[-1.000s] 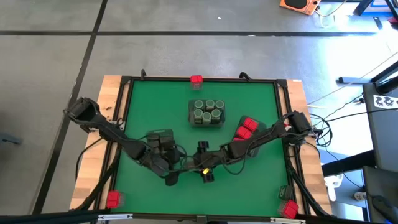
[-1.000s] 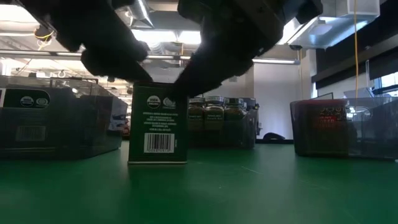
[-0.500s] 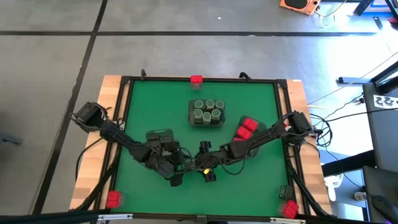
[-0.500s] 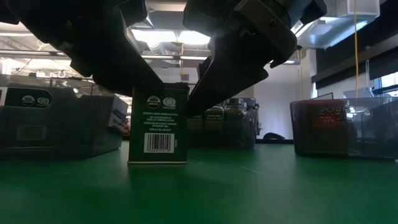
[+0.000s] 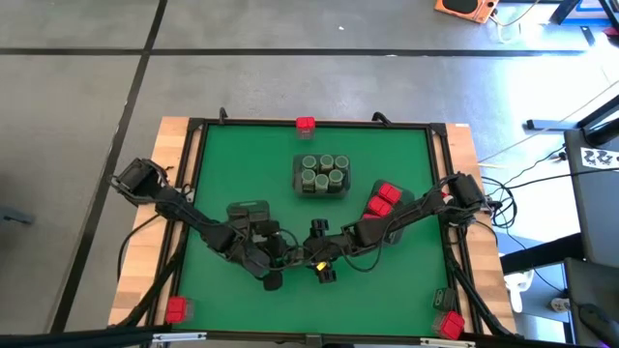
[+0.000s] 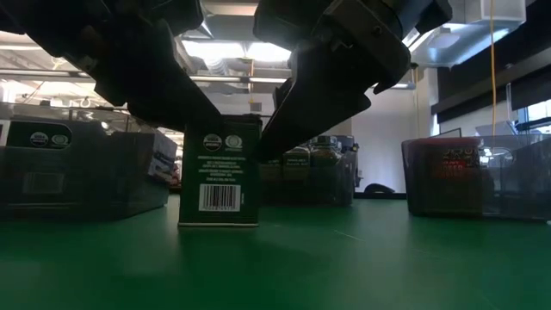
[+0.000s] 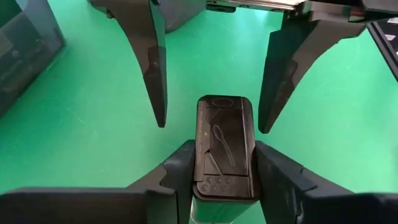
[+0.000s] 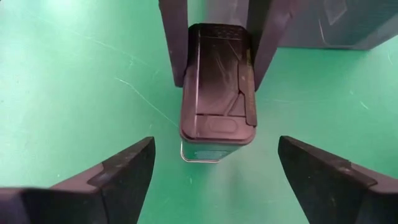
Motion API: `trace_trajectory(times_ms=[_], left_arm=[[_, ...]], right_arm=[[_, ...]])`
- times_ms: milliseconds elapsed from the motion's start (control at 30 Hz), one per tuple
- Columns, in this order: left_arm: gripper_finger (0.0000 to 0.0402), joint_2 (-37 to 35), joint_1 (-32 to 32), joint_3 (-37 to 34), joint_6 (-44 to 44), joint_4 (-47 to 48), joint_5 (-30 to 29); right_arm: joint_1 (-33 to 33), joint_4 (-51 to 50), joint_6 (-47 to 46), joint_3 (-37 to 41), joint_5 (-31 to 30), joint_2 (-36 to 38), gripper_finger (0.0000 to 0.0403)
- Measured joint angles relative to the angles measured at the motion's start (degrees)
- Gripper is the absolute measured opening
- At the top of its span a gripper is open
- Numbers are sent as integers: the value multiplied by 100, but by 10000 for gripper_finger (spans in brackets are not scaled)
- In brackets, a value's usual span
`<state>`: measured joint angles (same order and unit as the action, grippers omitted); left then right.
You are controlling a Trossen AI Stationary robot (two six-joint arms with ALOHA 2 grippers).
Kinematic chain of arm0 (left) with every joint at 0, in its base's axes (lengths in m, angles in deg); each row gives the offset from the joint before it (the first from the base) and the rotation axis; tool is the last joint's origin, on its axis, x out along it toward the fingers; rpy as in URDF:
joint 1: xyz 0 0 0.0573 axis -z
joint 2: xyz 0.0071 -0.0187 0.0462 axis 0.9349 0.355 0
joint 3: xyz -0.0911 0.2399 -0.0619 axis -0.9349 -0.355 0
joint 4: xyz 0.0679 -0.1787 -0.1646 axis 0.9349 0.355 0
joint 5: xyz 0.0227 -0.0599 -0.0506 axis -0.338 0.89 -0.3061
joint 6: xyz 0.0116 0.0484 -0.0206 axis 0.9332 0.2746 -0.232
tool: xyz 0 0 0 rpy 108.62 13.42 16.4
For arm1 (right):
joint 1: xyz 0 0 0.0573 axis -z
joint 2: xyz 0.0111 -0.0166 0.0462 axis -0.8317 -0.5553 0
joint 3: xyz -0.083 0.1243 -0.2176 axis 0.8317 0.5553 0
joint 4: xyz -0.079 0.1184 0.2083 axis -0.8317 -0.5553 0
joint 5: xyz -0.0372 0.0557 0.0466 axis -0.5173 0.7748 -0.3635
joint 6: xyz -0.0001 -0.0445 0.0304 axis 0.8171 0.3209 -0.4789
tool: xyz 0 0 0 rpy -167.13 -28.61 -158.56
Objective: Sort spices by type
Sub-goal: Put the black seasoning can into the left black bin
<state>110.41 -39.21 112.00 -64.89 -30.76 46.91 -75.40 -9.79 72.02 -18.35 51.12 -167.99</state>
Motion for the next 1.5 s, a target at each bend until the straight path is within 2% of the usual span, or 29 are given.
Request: trace_trajectory(times_ms=[267, 433, 800, 1100, 1267, 1500], left_arm=[[144, -557, 121, 148, 305, 241, 60], [136, -1227, 271, 324, 168, 1237, 1], [143, -2573, 776, 435, -274, 2888, -826], [144, -2937, 1123, 419, -1023, 4499, -1468], [145, -2939, 1073, 59, -1305, 4531, -1617], [145, -2941, 910, -494, -1246, 3857, -1642]], right_arm=[[2, -22, -96, -4, 19, 0, 337], [2, -347, -184, -11, 9, 0, 337], [2, -420, -236, -11, 4, 0, 337], [2, -395, -234, -9, 2, 0, 337], [2, -324, -236, -9, 2, 0, 337], [2, -145, -234, -7, 2, 0, 337]])
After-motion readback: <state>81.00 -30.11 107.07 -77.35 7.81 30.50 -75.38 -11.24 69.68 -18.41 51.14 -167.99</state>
